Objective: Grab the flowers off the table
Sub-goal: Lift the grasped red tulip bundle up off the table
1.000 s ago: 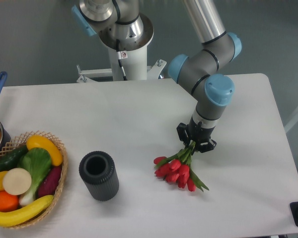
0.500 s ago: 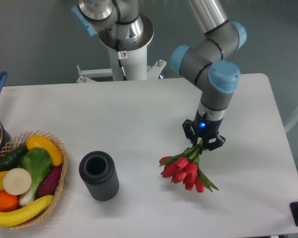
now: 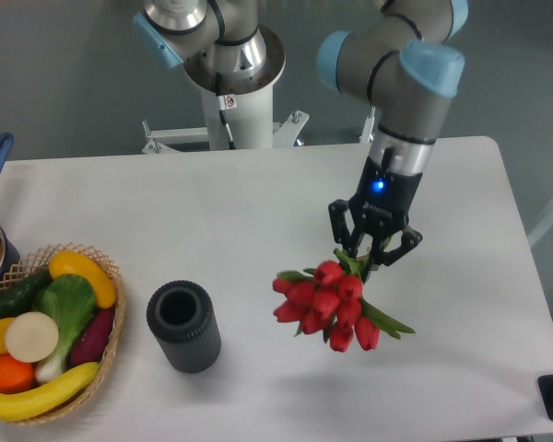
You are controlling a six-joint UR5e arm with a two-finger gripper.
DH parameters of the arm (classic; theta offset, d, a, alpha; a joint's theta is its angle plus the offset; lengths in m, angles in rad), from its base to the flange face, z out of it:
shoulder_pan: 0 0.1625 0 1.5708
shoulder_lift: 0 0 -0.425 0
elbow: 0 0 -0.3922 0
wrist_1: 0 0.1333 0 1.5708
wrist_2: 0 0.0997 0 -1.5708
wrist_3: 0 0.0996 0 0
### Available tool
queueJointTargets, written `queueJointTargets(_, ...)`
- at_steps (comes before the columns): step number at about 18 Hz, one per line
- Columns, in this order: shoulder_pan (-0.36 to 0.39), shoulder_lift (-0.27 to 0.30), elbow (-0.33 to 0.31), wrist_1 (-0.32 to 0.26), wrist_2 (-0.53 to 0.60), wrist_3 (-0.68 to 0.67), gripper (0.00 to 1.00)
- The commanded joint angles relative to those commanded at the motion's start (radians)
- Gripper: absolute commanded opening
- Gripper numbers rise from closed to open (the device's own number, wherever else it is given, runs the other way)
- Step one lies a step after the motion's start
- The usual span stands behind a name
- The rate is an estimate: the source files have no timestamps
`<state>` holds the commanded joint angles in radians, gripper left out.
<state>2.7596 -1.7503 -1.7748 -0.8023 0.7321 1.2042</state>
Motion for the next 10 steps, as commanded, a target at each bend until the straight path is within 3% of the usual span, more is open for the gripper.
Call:
queueJointTargets(5,0.072,0.017,-0.026,0.000,-0.201,-0.006,0.32)
queueJointTargets(10,0.084,0.025,-0.034,0.002,-0.209,-0.005,0.32)
